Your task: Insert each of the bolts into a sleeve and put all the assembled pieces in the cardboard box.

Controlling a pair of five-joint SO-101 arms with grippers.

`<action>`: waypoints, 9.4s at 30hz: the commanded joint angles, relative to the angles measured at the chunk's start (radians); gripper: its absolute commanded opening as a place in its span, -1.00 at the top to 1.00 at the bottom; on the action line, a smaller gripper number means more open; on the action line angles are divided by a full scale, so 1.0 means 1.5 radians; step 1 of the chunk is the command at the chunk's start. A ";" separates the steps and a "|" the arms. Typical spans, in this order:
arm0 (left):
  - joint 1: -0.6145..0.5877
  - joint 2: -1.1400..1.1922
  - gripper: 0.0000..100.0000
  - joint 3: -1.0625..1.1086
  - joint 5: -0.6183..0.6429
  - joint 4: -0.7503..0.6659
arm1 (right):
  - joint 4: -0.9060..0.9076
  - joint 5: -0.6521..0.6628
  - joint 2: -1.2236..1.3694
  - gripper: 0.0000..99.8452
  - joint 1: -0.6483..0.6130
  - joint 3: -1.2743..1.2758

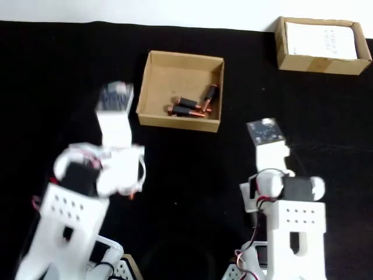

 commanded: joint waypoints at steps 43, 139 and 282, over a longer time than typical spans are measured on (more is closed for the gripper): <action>-0.010 -0.048 0.98 0.284 -0.004 -0.242 | -0.276 0.082 0.276 0.98 -0.005 0.176; 0.315 0.229 0.98 -0.131 0.072 -0.472 | -0.550 -0.173 -0.598 0.99 -0.196 0.427; -0.193 -0.576 0.98 0.589 0.054 -0.194 | 0.035 -0.210 -0.454 0.97 -0.163 -0.110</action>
